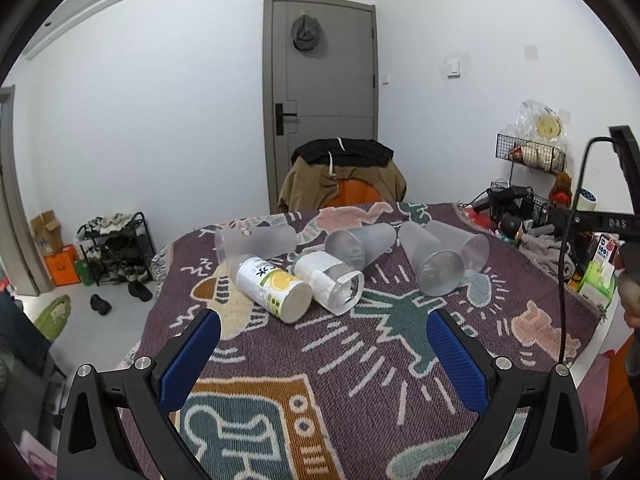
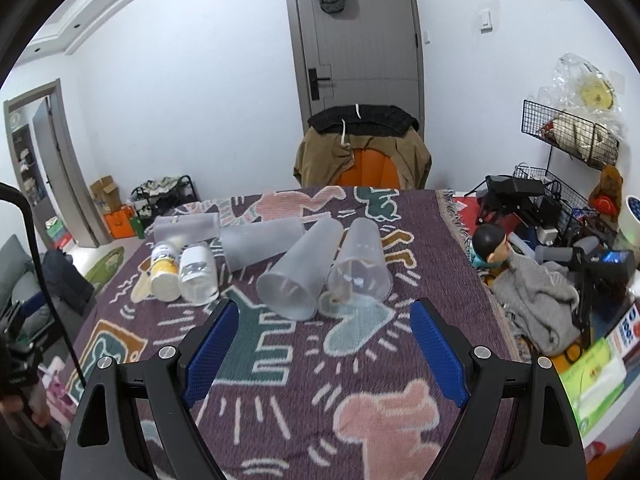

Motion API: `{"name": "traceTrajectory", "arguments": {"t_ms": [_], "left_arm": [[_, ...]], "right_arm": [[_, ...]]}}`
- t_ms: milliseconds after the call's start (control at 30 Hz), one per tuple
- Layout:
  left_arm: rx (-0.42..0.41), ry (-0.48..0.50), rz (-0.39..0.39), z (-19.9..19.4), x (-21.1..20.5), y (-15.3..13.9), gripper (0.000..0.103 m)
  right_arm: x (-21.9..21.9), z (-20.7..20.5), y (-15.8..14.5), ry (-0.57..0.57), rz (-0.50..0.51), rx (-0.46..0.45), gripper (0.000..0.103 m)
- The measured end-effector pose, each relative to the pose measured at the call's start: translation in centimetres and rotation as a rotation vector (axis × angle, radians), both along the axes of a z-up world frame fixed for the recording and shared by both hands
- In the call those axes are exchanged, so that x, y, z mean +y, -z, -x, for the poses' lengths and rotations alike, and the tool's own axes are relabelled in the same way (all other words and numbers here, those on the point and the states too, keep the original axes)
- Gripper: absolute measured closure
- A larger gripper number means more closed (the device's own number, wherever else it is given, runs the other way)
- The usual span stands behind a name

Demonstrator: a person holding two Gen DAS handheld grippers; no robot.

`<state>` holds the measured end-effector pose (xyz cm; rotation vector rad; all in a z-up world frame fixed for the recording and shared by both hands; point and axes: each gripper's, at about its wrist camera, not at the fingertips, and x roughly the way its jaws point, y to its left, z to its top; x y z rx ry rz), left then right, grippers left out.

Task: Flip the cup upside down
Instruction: 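Move the right gripper onto the frosted HEYTEA cup lying sideways and close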

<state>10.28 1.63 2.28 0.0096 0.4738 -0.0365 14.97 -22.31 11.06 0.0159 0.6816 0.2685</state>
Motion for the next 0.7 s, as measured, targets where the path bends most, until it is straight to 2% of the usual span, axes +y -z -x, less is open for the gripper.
{"name": "traceTrajectory", "arguments": {"t_ms": [333,700], "left_arm": [[0.064,-0.025,0.023,-5.2,0.2,-0.6,0.0],[0.118,-0.052,0.056,-9.9,0.6,-0.1,0.0]], "right_arm": [[0.3,-8.5,0.5,0.052,-0.023,0.124,0.016],[-0.3,-17.7,4.9,0.135,-0.008,0.333,0.016]]}}
